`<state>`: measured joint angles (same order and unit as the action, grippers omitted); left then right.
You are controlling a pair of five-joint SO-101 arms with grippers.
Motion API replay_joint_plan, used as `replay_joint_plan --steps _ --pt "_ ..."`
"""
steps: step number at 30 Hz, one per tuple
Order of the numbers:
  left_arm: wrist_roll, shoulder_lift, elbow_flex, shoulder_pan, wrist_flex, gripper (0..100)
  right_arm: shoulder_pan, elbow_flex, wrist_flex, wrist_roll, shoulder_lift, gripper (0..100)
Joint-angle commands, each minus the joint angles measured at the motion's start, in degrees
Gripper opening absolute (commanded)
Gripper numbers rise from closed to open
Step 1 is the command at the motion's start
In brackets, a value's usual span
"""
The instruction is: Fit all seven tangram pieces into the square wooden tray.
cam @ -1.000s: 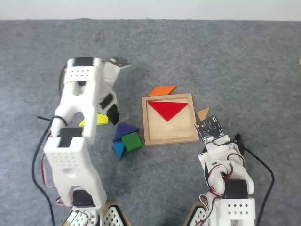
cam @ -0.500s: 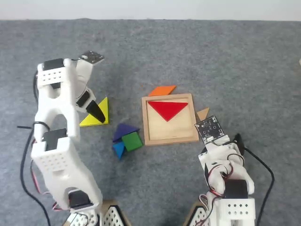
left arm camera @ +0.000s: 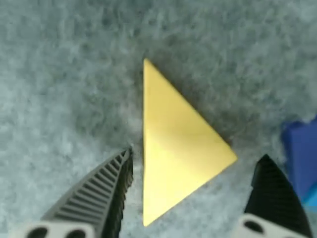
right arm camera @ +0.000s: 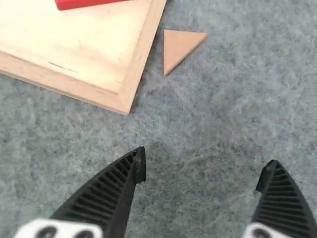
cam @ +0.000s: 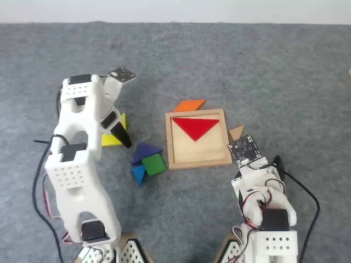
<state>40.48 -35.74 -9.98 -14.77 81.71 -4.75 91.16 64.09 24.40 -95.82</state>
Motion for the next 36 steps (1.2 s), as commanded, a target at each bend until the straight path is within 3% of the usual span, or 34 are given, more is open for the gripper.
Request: replay_joint_plan --steps 1,12,25,31,36 --pt "-2.29 -0.88 -1.19 1.85 -1.14 37 0.04 -1.76 -1.1 0.79 0.31 36.1" --pt "-6.86 -3.6 -2.86 -0.79 -0.7 25 0.04 -1.76 -0.92 1.76 0.31 36.1" --pt "-1.32 -4.4 -3.56 -2.46 3.69 28 0.04 -1.76 -0.84 1.76 0.31 36.1" --pt "0.97 10.64 0.92 -4.13 0.62 28 0.04 -1.23 -1.27 1.93 0.31 36.1" --pt "-3.96 35.69 17.89 -7.82 -8.88 28 0.04 -1.23 -1.27 1.93 0.31 36.1"
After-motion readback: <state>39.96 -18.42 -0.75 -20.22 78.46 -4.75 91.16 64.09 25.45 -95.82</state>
